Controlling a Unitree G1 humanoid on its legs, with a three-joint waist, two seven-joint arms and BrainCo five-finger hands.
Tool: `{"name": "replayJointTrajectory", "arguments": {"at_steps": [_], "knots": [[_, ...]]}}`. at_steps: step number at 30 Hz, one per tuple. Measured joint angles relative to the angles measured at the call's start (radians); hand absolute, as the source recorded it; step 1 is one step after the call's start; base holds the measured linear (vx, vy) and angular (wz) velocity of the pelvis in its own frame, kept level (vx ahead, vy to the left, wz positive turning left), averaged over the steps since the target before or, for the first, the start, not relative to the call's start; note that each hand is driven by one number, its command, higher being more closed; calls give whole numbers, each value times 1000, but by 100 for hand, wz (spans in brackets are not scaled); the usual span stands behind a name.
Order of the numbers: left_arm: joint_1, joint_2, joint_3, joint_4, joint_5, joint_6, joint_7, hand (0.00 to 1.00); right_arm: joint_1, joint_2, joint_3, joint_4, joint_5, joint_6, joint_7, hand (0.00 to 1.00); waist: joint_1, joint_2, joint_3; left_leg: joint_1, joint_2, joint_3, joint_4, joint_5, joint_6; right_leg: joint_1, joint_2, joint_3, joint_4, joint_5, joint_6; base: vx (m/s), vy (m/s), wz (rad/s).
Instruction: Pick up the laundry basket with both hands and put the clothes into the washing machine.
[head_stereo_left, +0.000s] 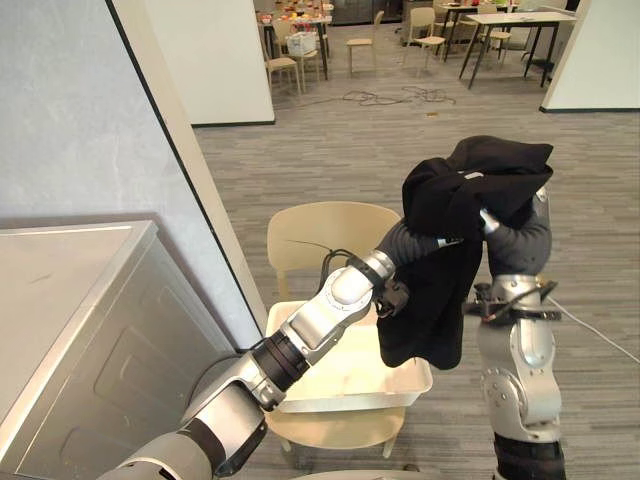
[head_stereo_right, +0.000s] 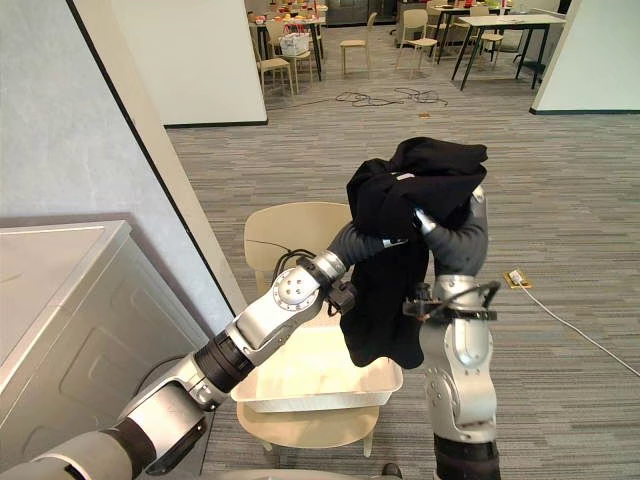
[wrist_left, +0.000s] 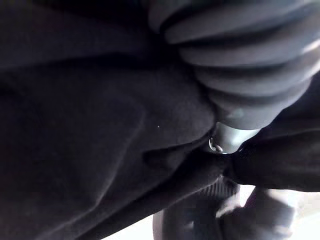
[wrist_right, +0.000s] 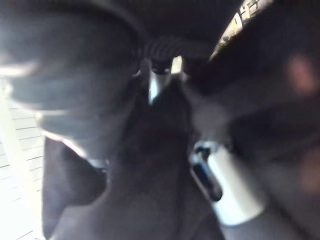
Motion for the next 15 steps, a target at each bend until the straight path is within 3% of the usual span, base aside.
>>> {"name": "replayJointTrajectory", "arguments": {"at_steps": [3, 7, 11, 15], "knots": [[156, 47, 136, -91, 20, 12, -2, 100, 49, 0, -227, -6, 0, 0, -42, 0, 0, 3, 0, 0, 2, 2, 0, -6, -7, -1, 1, 0, 0, -4, -6, 0, 0, 0], [386, 92, 348, -255, 28, 19, -6, 100, 148, 7, -411, -6, -6, 1, -70, 0, 1, 7, -2, -1, 4, 16, 0, -12, -8, -9, 2, 5, 1, -7, -7, -1, 0, -6], [557, 94, 527, -373, 37, 20, -4, 100, 251, 88, -517, -4, 4, 8, -85, 0, 2, 8, -3, -1, 4, 18, 6, -24, -7, -10, -1, 1, 17, -19, -9, 1, 2, 2], [695, 81, 647, -460, 60, 19, -9, 100, 318, 164, -543, 19, -1, 13, -84, 0, 4, 8, -3, 0, 4, 21, 18, -30, -5, -4, -3, 0, 17, -19, -10, 0, 0, 0]]}}
